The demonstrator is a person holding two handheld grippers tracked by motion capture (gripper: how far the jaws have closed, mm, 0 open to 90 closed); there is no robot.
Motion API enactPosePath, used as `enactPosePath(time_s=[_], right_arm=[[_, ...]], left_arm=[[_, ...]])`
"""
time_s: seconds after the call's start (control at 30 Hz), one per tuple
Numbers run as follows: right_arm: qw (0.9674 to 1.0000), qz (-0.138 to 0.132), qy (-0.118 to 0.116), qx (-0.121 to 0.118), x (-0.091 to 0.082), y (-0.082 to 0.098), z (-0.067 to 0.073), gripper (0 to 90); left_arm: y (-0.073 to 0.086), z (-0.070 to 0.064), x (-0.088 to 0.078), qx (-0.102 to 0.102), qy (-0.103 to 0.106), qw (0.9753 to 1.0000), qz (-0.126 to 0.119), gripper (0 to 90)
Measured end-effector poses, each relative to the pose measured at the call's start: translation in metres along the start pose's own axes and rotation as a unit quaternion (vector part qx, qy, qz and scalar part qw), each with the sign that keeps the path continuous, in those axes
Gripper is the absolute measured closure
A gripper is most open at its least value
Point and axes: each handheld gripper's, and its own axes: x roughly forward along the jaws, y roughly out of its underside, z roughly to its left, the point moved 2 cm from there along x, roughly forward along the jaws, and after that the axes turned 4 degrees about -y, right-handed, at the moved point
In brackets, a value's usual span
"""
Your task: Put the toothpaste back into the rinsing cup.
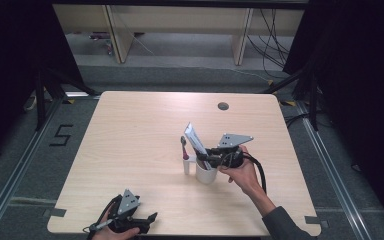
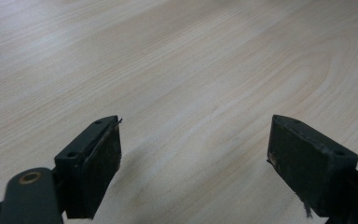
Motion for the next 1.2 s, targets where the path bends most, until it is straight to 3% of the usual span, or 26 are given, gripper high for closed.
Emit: enactPosePath(time_s=[0.1, 0.17, 0.27, 0.3, 0.37, 0.43, 0.63, 0.93, 1.2], right_arm=[[0.9999, 0.011, -0.002, 0.007, -0.002, 0.0, 0.001, 76.4], [1.0, 0.01, -0.001, -0.002, -0.002, 0.001, 0.001, 76.3], [0.9997, 0.019, -0.008, 0.009, -0.003, 0.003, 0.003, 76.2], [0.9998, 0.019, 0.004, -0.004, -0.005, 0.004, 0.002, 76.2], [0.9997, 0.025, -0.001, 0.007, -0.006, 0.005, 0.004, 76.2], [0.9996, 0.028, -0.004, -0.003, -0.007, 0.005, 0.004, 76.2], [0.9992, 0.039, -0.001, -0.01, -0.008, 0.007, 0.008, 76.2], [0.9983, 0.058, 0.0, -0.01, -0.009, 0.011, 0.01, 76.1], [0.9982, 0.06, -0.004, 0.004, -0.01, 0.016, 0.009, 75.7]], left_arm=[[0.0, 0.0, 0.0, 0.001, 0.003, 1.0, 0.0, 17.0], [0.0, 0.001, 0.0, 0.004, -0.002, 1.0, 0.002, 17.0], [0.0, 0.001, -0.001, 0.005, 0.0, 1.0, 0.003, 17.0], [0.0, 0.001, 0.0, 0.002, -0.002, 1.0, 0.002, 17.0], [0.001, 0.0, 0.0, 0.003, -0.002, 1.0, 0.002, 17.0], [0.0, -0.001, 0.0, 0.001, 0.005, 1.0, 0.0, 17.0], [0.001, 0.0, 0.0, 0.0, 0.001, 1.0, 0.002, 17.0], [0.001, 0.0, 0.0, 0.001, 0.003, 1.0, 0.003, 17.0], [0.001, 0.0, 0.0, -0.001, 0.002, 1.0, 0.002, 17.0]])
